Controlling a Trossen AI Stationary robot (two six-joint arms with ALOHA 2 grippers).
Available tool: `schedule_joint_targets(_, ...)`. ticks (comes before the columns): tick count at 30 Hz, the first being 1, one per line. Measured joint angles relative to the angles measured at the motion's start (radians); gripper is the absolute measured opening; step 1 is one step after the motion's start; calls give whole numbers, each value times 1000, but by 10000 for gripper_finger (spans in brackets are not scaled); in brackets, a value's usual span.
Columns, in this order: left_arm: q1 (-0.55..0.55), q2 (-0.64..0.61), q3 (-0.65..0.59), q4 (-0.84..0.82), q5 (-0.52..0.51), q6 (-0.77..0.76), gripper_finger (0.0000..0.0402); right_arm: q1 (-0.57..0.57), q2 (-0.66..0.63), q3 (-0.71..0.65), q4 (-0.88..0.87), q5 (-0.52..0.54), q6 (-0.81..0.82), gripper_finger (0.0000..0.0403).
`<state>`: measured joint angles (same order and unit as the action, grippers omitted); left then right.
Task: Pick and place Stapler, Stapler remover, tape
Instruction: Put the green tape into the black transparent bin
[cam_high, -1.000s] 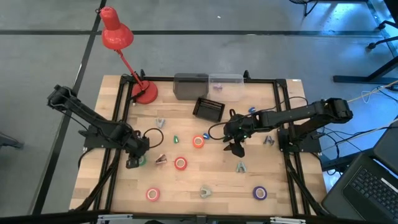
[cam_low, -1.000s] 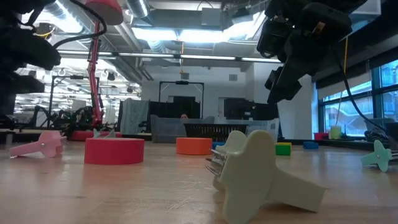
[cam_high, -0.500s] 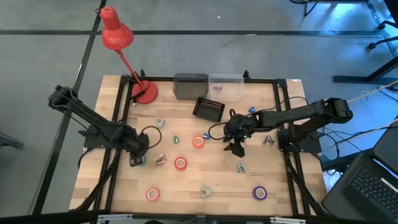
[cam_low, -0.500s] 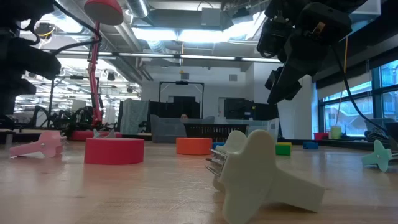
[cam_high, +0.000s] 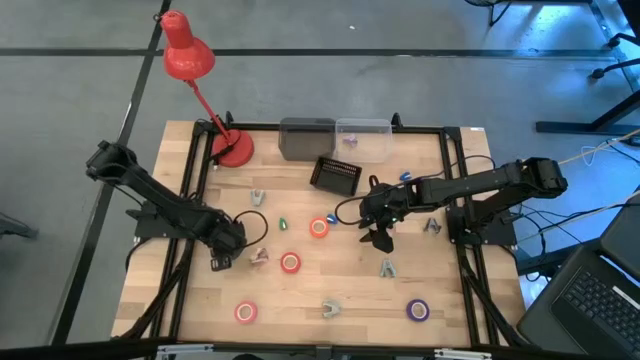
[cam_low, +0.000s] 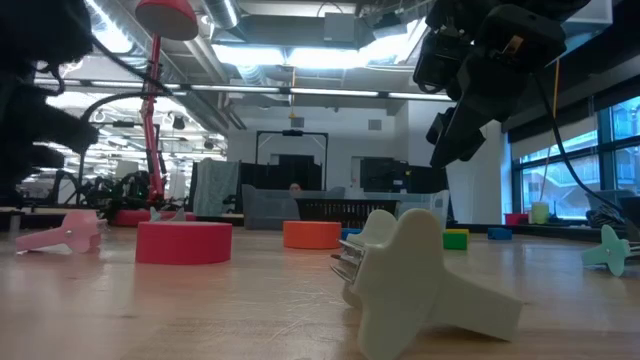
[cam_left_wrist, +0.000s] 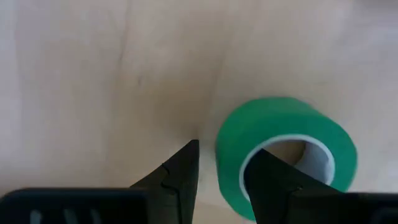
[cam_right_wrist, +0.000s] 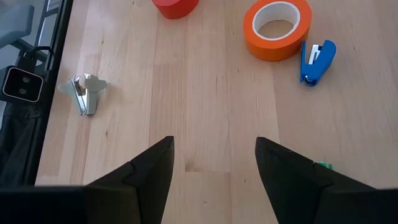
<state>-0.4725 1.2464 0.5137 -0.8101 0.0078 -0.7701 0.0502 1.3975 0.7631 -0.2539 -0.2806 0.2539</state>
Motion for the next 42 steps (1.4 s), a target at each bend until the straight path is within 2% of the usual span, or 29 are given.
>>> schedule_joint_targets(2, -1, 29, 3, -2, -2, 9, 97, 0, 0, 0, 0, 0, -1, 227)
schedule_joint_targets(5, -1, 56, 13, -16, 1, -1, 39, 0, 0, 0, 0, 0, -3, 227)
schedule_joint_targets(11, 10, 22, 91, 13, -46, -26, 32, 0, 0, 0, 0, 0, -4, 227)
schedule_joint_targets(14, 10, -13, 132, 10, -167, 17, 32, 0, 0, 0, -1, 21, -39, 226)
schedule_joint_targets(19, 41, -78, 153, 212, -459, 171, 32, 0, 0, 0, -7, 147, -78, 226)
schedule_joint_targets(24, 187, -86, 153, 479, -567, 462, 32, -3, 0, 1, -51, 279, -76, 226)
schedule_joint_targets(27, 326, -80, 153, 650, -527, 647, 32, -14, 0, 1, -118, 349, -56, 226)
schedule_joint_targets(31, 552, -78, 153, 759, -407, 798, 32, -37, 0, 1, -206, 367, -31, 226)
schedule_joint_targets(38, 954, -28, 155, 891, -161, 831, 32, -61, 0, 1, -220, 367, -69, 226)
schedule_joint_targets(42, 1062, 87, 224, 918, -64, 847, 32, -74, 0, 1, -181, 366, -93, 226)
